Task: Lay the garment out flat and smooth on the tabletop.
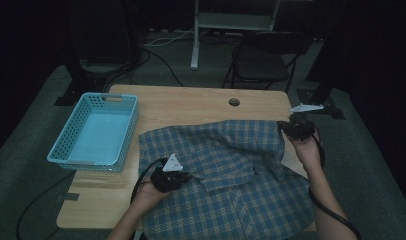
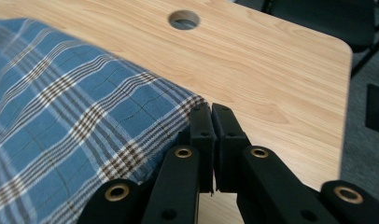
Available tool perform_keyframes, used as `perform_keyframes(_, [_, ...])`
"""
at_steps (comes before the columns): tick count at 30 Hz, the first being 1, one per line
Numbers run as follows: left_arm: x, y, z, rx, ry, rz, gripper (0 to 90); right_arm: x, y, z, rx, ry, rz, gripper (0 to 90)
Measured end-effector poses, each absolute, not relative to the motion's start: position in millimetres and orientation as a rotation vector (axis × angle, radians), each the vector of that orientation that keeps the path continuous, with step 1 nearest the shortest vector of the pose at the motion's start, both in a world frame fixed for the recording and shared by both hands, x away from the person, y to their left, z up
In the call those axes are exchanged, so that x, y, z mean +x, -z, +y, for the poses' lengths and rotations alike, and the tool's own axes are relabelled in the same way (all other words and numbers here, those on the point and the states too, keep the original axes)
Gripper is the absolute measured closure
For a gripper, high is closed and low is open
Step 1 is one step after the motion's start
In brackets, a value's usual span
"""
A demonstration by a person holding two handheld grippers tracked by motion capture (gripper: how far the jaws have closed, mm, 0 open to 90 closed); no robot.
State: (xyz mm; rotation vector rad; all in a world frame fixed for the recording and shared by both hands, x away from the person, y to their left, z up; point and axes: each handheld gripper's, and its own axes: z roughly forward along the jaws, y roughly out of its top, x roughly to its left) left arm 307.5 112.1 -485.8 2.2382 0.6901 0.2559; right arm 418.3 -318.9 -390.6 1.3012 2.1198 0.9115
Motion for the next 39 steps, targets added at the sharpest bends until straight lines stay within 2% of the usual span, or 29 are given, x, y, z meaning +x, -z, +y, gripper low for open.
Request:
perform_keyframes(8, [298,483,110,2.28,-0.232,0.642,81.8,429,396,-340,1.379,-0.865,2.094,87.9])
perform_keyframes(21, [296,484,109,2.275,-0.214,0.618,80.4,437,432,-380,1.556,-0.768,2.067,89.0])
perform_keyframes(22, [297,484,109,2.274,-0.214,0.62,79.0,434,435,-382,1.569,-0.776,2.075,84.5])
perform_keyframes(23, [297,484,109,2.273,-0.217,0.619,79.0,434,435,-382,1.569,-0.776,2.075,84.5])
perform_keyframes(24, [297,484,109,2.274,-0.217,0.618,78.3,430,437,-381,1.566,-0.798,2.091,75.8])
perform_keyframes(25, [298,484,109,2.278,-0.221,0.615,78.3,430,437,-381,1.566,-0.798,2.091,75.8])
perform_keyframes(27, [301,484,109,2.276,-0.222,0.615,76.9,426,440,-377,1.55,-0.818,2.12,65.4])
perform_keyframes(28, [303,484,109,2.275,-0.231,0.627,73.3,422,441,-375,1.536,-0.83,2.139,56.0])
perform_keyframes(29, [303,484,109,2.275,-0.231,0.627,71.6,422,441,-375,1.536,-0.83,2.139,56.0])
perform_keyframes(30, [305,484,109,2.273,-0.24,0.646,67.8,416,441,-372,1.523,-0.859,2.149,49.9])
perform_keyframes(34, [307,484,111,2.244,-0.246,0.723,50.6,402,436,-367,1.461,-0.916,2.184,43.5])
perform_keyframes(37, [309,483,112,2.239,-0.223,0.745,46.1,394,433,-361,1.41,-0.916,2.224,42.9])
perform_keyframes(39, [307,482,110,2.27,-0.253,0.728,43.7,383,431,-354,1.36,-0.91,2.261,42.2])
